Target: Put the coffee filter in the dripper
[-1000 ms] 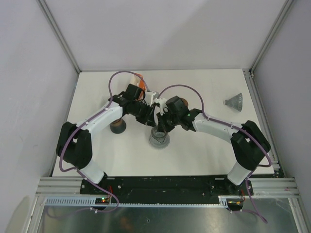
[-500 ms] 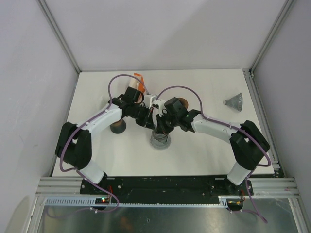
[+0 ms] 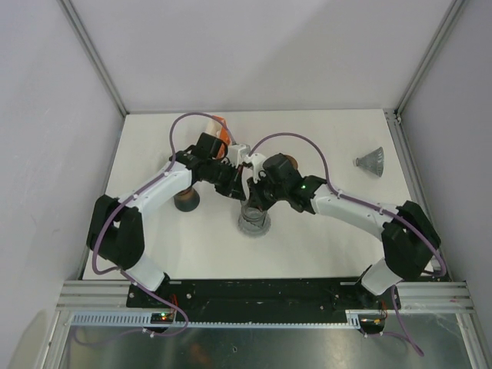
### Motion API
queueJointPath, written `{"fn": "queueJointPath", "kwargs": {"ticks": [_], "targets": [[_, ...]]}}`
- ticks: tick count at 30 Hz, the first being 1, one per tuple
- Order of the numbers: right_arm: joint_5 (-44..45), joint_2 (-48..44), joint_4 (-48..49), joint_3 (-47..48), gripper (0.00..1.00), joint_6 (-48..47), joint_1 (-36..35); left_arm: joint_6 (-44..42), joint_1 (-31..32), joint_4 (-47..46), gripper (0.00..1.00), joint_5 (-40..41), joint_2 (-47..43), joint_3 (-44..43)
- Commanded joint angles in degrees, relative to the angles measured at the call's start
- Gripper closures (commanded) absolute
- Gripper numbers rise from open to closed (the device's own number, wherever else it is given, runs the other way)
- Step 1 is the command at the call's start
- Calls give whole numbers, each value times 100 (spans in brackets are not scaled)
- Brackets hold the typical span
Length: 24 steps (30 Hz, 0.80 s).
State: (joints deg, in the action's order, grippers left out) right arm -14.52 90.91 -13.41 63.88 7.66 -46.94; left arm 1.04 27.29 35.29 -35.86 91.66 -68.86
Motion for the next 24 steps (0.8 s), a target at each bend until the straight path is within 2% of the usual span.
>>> {"fn": "queueJointPath", "kwargs": {"ticks": [1,12,24], "targets": [[235,-456,65,-17,100,-90,-96,-12,-17,38,100,-125,-295,-216],[155,-217,303,-596,100,77,-58,146,116,34,100,-504,-128,307],[336,15,596,-976,100,81,53,16,136,39,100,-416,74,438]]}}
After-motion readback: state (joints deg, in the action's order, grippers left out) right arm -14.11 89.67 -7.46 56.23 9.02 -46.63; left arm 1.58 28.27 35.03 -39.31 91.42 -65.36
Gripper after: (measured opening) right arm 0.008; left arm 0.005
